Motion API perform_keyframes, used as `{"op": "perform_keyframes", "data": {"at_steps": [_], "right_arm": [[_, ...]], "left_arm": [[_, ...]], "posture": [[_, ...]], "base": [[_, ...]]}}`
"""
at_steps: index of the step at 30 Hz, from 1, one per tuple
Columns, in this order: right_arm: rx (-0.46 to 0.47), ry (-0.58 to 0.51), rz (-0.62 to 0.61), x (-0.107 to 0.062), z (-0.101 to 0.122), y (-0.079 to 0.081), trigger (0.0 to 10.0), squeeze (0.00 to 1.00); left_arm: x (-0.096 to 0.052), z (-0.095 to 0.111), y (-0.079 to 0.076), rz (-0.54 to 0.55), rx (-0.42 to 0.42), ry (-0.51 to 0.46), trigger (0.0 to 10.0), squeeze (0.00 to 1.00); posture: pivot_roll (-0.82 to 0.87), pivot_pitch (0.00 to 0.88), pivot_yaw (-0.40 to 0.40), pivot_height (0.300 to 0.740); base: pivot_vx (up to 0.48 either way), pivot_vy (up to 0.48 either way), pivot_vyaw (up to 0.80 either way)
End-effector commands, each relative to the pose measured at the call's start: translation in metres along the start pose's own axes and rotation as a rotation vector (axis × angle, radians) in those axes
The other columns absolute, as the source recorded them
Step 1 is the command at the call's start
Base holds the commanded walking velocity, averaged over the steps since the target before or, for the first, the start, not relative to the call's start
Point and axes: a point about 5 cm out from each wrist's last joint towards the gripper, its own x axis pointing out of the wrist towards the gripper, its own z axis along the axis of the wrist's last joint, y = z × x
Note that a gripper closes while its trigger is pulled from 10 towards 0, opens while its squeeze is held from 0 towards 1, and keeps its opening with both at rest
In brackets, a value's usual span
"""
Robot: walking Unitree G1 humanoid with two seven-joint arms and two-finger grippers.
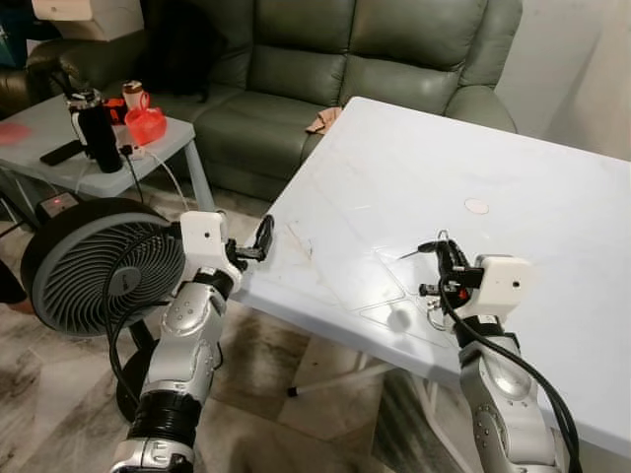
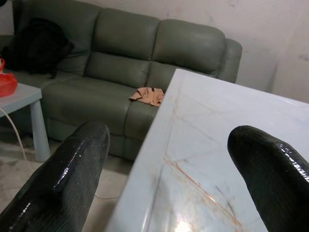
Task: Hang keys on a hook
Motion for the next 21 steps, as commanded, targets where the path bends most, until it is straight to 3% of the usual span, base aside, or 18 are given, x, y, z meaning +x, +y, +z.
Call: {"op": "perform_keyframes", "data": {"at_steps": [1,3,12,18,21], "right_arm": [[0.027,-0.003,-0.017,0.003,0.003,-0.002,10.0,0.00],[-0.038,-0.033,-0.005,0.004,0.006,-0.003,10.0,0.00],[-0.040,-0.027,-0.059,0.006,0.005,-0.011,10.0,0.00],[-0.039,-0.027,-0.054,0.006,0.003,-0.009,10.0,0.00],[-0.042,-0.026,-0.047,0.008,0.003,-0.008,10.0,0.00]], "left_arm": [[0.005,0.006,0.001,-0.006,-0.004,-0.010,10.0,0.00],[0.007,0.005,0.002,0.002,0.008,-0.004,10.0,0.00],[0.013,0.004,0.001,-0.022,0.020,0.006,10.0,0.00],[0.017,0.004,0.001,-0.014,0.013,0.004,10.0,0.00],[0.019,0.005,0.002,0.005,-0.008,-0.001,10.0,0.00]], "posture": [[0.01,0.000,-0.021,0.740],[0.01,0.000,-0.021,0.740],[-0.03,0.000,0.008,0.740],[-0.04,0.000,0.012,0.740],[-0.04,0.000,0.010,0.740]], "base": [[0.000,0.000,-0.74],[0.000,0.000,-0.74],[0.000,0.000,-0.74],[0.000,0.409,-0.74],[0.000,0.000,-0.74]]}}
